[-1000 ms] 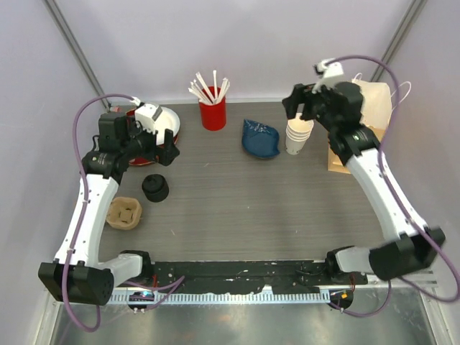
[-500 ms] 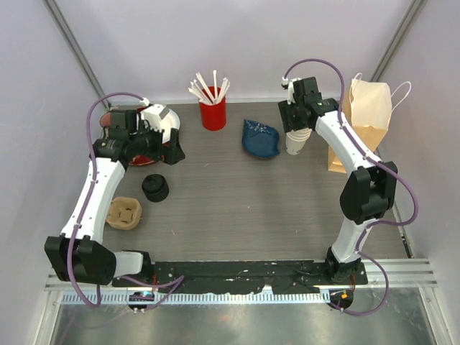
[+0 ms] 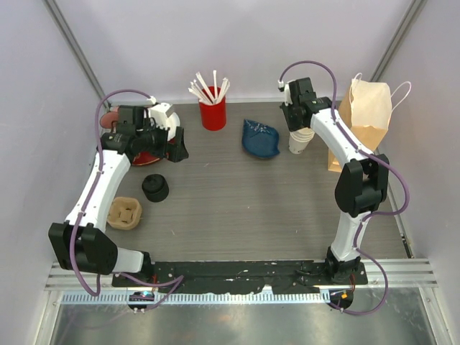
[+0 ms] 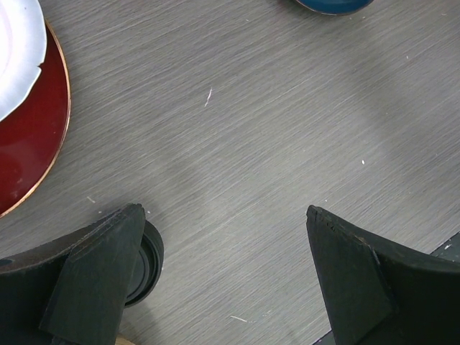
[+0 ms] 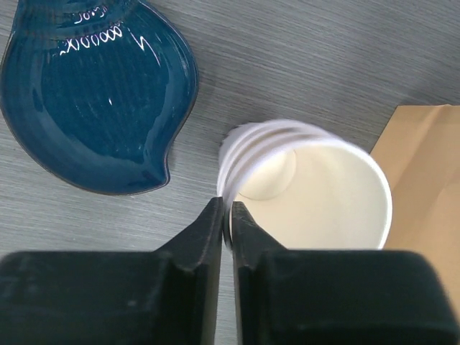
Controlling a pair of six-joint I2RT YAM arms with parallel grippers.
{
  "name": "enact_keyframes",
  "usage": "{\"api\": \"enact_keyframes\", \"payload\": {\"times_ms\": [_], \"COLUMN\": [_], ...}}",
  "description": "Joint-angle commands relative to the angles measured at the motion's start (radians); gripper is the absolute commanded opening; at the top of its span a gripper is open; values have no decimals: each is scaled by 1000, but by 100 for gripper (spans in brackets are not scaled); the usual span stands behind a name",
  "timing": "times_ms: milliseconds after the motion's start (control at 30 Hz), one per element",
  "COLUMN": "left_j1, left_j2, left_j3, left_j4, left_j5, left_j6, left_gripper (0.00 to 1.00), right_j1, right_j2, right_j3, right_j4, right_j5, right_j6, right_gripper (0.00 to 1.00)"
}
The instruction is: Pack the takeout coffee
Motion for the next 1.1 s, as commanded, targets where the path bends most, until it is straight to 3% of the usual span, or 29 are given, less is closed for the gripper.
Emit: {"api": "enact_keyframes", "payload": {"times_ms": [0,200,800,967,1067], "left_j1": [-13,-22,-47,-47,-47], "left_j2": [2,7,8,11,13], "left_j3": [46,52,60,82,89], "left_j4": [15,-5,-27,-36,-38], "left_j5": [-16,-21,-16,-36,-73], "left_j6": [3,26,58,57,49], "left_gripper": [100,100,100,100,100], "right_j1": [3,5,32,121,190], "right_j2": [-25,-61,-78,-110,-172], "right_j3": [39,45,269,439,439], "right_j4": [30,9,-240,-301,-271], "right_j5": [-1,-10,86,152,101], "right_j6": [-17,-21,-34,-106,-155], "right_gripper": [11,1,1,1,1]}}
